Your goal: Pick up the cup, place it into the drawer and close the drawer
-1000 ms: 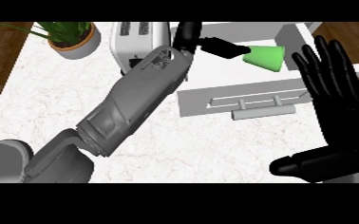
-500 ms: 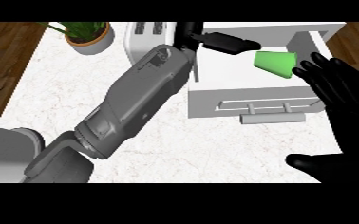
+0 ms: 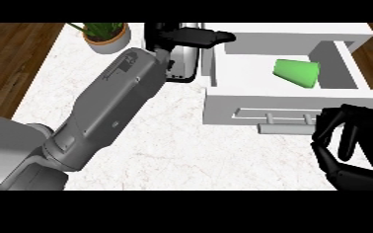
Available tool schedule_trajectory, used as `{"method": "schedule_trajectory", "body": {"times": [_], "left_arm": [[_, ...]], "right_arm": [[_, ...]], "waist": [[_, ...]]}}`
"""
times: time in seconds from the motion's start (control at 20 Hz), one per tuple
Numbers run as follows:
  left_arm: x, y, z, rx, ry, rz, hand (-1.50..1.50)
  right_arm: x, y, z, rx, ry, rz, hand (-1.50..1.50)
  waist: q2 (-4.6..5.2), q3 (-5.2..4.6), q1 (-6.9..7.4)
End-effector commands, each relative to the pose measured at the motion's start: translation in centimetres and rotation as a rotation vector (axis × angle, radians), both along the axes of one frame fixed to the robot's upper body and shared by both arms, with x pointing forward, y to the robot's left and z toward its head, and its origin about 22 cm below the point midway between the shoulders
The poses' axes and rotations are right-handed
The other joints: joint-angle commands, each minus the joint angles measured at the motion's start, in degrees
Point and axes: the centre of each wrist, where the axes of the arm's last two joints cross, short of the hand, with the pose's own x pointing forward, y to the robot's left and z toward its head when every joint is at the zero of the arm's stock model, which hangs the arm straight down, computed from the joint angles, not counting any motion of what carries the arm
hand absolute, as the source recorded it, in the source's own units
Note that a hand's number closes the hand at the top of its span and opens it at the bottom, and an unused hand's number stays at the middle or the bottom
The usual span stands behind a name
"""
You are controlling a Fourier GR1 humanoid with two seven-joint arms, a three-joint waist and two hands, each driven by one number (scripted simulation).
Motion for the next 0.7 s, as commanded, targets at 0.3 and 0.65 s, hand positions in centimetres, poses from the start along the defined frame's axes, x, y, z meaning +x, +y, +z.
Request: {"method": "schedule_trajectory", "body": {"times": [0.3, 0.65], "left_arm": [[-5.4, 9.7, -3.4, -0.05, 0.054, 0.066, -1.5], [-9.3, 16.1, -6.0, -0.07, 0.063, 0.077, -1.5]], "right_arm": [[0.3, 0.0, -1.4, -0.217, 0.06, -0.05, 1.5], [1.6, 2.3, -3.0, -0.373, 0.012, -0.055, 1.5]], "waist": [[0.08, 0.02, 0.82], [0.45, 0.02, 0.22]]}}
